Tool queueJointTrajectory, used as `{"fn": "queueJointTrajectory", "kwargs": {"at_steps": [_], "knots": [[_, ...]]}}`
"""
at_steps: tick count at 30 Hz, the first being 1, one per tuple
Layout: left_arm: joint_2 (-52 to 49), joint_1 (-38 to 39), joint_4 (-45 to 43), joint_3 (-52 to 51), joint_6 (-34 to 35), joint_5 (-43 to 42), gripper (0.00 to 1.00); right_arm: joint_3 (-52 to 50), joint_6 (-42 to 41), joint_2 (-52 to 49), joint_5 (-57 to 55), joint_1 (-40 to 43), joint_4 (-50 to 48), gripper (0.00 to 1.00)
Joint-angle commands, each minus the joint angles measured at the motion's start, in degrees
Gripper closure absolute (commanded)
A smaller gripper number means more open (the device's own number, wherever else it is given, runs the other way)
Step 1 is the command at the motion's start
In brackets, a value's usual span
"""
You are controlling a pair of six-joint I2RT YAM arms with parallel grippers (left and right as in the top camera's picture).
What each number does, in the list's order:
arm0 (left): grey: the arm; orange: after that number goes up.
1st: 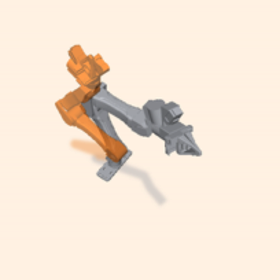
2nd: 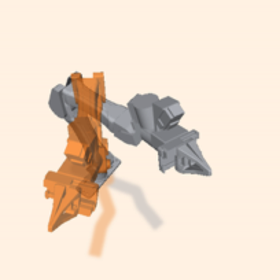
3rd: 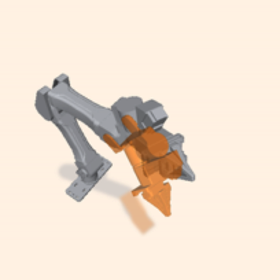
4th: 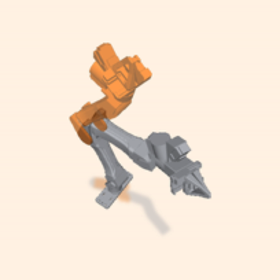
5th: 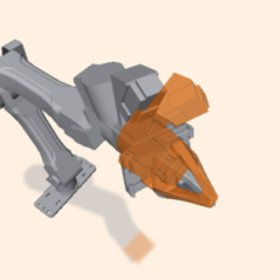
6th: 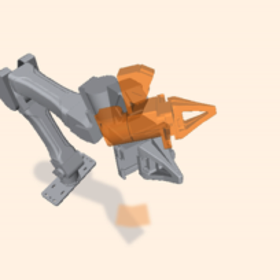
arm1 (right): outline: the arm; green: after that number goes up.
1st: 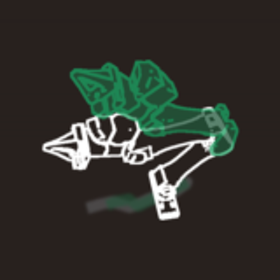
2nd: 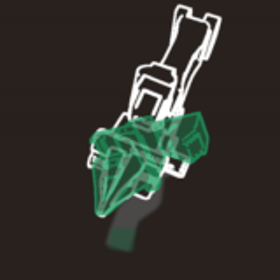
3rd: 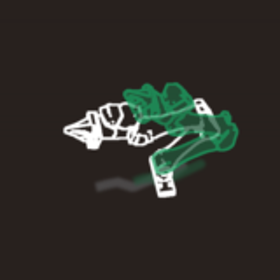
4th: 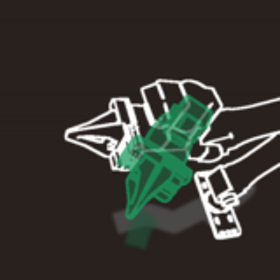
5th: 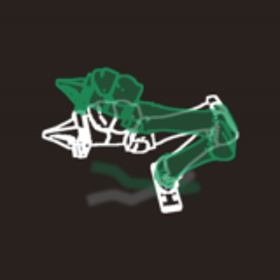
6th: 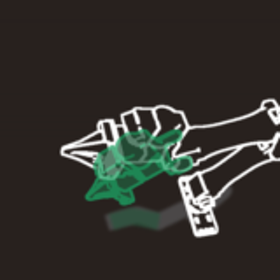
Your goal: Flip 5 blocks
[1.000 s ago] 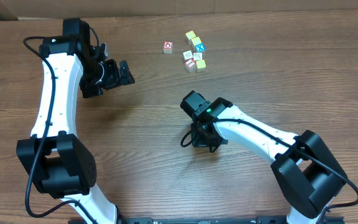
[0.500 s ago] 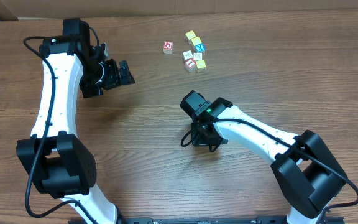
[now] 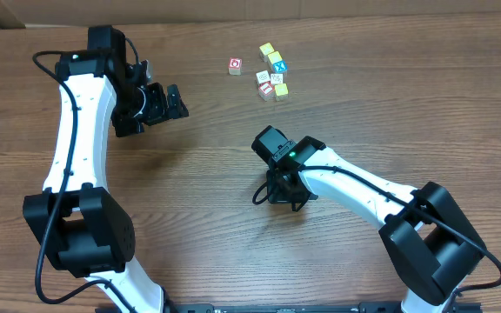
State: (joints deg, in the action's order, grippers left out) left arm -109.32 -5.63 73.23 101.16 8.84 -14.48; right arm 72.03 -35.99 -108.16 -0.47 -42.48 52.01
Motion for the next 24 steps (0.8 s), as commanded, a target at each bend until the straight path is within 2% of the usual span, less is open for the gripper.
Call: {"fn": "queueJointTrajectory", "kwargs": {"at_steps": [1,6,12,18,24], "knots": [[0.0,0.0,0.0,1.5,0.6,-0.1,0.0,-0.1,-0.2,1.4,-0.8,-0.3,0.0,0.96],[0.0,0.0,0.0,1.5,0.6,-0.1,0.0,1.3,0.5,1.4,0.2,-0.3,2.2,0.96],[0.0,0.0,0.0,1.5,0.6,-0.1,0.0,7.6,0.5,1.4,1.5,-0.3,5.9,0.96],[0.0,0.0,0.0,1.5,0.6,-0.1,0.0,9.4,0.5,1.4,6.1,-0.5,0.6,0.96],[0.0,0.0,0.0,1.5,0.6,-0.1,0.0,9.4,0.4,1.4,1.5,-3.1,-2.3,0.96]]}}
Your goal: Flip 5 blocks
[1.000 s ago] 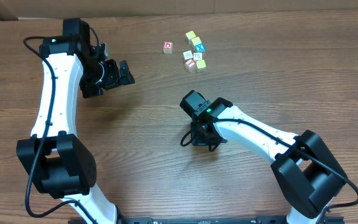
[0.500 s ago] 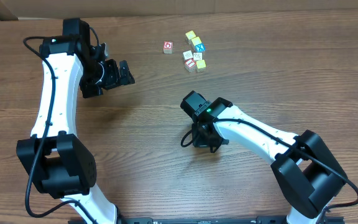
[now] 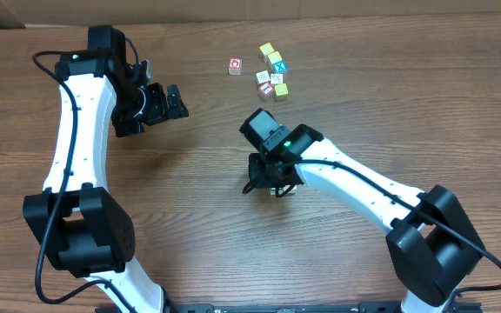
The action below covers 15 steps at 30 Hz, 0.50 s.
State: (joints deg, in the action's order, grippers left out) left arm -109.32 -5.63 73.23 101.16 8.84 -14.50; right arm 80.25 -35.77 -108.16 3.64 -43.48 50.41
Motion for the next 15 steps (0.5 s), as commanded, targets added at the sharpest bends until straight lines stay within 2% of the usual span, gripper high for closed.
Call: {"fn": "queueJointTrajectory", "kwargs": {"at_steps": [1,8,15], "knots": [[0.0,0.0,0.0,1.5,0.6,-0.1,0.0,1.1,0.2,1.3,-4.3,-3.1,-0.9,0.96],[0.0,0.0,0.0,1.5,0.6,-0.1,0.0,1.1,0.2,-1.3,-11.6,-7.9,-3.3,0.96],[0.0,0.0,0.0,1.5,0.6,-0.1,0.0,1.1,0.2,-5.4,-18.1,-8.5,-4.1,0.96]]}}
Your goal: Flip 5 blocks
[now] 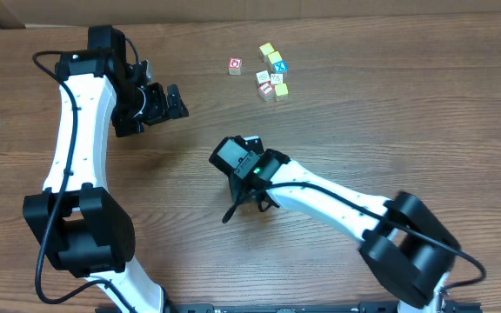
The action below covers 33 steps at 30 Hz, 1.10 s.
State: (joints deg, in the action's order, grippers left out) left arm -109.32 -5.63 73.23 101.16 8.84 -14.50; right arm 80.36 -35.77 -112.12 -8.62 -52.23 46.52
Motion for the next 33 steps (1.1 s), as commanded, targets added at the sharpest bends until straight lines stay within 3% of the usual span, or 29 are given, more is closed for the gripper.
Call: {"fn": "queueJointTrajectory", "kwargs": {"at_steps": [1,33], "knots": [[0.0,0.0,0.0,1.5,0.6,-0.1,0.0,1.0,0.2,-1.5,-6.9,0.2,-0.2,0.96],[0.0,0.0,0.0,1.5,0.6,-0.1,0.0,0.9,0.2,-2.8,-10.0,0.2,2.9,0.95]]}}
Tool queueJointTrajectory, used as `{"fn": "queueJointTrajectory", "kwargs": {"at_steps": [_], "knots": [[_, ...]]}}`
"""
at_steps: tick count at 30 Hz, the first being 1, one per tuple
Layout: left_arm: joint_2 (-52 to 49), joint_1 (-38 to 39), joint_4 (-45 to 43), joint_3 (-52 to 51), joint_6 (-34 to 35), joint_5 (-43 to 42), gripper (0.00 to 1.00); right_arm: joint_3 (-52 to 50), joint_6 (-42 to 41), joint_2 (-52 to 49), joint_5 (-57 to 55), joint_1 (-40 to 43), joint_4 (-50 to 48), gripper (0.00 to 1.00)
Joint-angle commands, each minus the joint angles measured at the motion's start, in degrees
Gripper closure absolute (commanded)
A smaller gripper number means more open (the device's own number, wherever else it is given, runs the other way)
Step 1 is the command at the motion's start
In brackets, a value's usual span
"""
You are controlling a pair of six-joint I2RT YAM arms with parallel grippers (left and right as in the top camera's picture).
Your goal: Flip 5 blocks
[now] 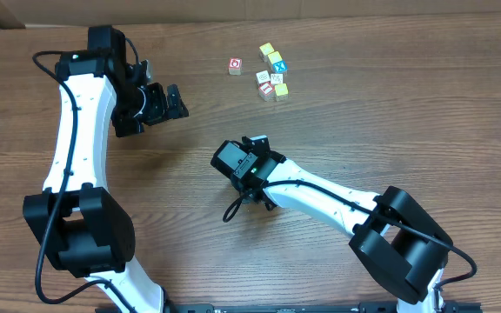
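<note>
Several small coloured letter blocks (272,74) lie clustered at the far centre of the table, and one red-and-white block (235,66) lies apart to their left. My left gripper (177,101) hangs open at the far left, well away from the blocks and holding nothing. The right gripper (252,148) is over the middle of the table, below the cluster. Its wrist is folded over it, so the fingers are hidden.
The wooden table (407,113) has a cardboard wall along its far edge. The right arm's white link (320,187) runs diagonally from the lower right to the table's centre, with a loose cable loop (233,211) below the wrist.
The right wrist has turned slightly and sits almost where it was. Its rear link has swung a little to the left. The left arm and the blocks have not moved.
The right wrist was right of centre, below the block cluster. Then it stood a little further up and left, then left of centre. Now it holds there with a small twist. The left arm and all blocks stayed put throughout.
</note>
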State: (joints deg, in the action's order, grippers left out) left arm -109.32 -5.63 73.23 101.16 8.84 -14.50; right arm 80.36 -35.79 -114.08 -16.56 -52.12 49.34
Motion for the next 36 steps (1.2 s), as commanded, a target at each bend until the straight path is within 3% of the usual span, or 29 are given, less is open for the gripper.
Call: {"fn": "queueJointTrajectory", "kwargs": {"at_steps": [1,36], "knots": [[0.0,0.0,0.0,1.5,0.6,-0.1,0.0,0.9,0.2,-0.8,-2.1,0.1,0.1,0.95],[0.0,0.0,0.0,1.5,0.6,-0.1,0.0,0.6,-0.2,-0.9,-0.2,0.1,0.1,0.94]]}}
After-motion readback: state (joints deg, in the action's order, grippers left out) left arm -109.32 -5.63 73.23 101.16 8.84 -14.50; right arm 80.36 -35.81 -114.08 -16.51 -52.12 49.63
